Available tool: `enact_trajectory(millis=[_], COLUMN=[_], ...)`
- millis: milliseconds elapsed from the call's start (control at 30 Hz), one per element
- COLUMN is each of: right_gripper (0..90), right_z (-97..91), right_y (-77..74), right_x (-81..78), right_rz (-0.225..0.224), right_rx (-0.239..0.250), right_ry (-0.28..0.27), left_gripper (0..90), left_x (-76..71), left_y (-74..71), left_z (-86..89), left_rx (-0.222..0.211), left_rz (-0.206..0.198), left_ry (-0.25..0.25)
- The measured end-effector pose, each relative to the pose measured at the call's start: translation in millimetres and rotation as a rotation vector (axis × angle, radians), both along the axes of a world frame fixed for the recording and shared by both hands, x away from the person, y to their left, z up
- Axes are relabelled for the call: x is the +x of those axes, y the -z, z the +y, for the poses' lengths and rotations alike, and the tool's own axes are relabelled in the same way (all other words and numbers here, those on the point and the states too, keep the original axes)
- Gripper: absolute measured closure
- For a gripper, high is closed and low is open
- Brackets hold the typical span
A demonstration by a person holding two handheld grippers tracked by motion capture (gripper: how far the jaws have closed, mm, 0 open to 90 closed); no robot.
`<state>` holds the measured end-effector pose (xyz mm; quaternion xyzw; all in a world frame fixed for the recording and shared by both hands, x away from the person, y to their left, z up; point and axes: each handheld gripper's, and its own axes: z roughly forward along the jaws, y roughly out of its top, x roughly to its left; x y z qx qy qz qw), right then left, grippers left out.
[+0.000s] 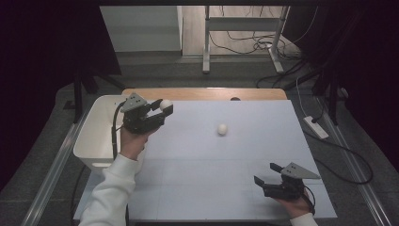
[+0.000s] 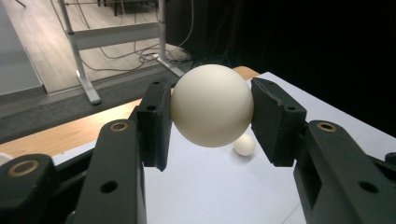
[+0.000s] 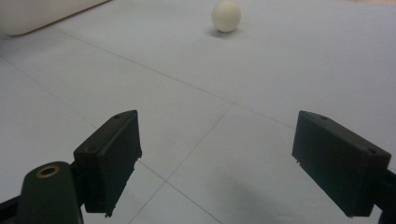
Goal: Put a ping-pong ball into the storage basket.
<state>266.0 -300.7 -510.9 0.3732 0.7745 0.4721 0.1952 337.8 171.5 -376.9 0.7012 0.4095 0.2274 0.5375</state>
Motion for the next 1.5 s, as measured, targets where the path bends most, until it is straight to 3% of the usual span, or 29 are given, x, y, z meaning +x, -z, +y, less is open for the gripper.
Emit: enact_trajectory(millis=[1033, 1500], right_gripper=[15.3, 15.3], right_z=[0.2, 0.3], right_y=[0.0, 0.1], right_x=[0.5, 0.7], right_rz=[0.002, 0.002], right_rx=[-0.003, -0.004], right_ry=[0.001, 0.001], left_gripper=[51.1, 51.1], left_x=[0.1, 0.7], left_y=[0.0, -0.8], left_z=[38.2, 46.0], left_rx=[-0.014, -0.02], left_rz=[0.011, 0.007], left_ry=[-0.093, -0.118])
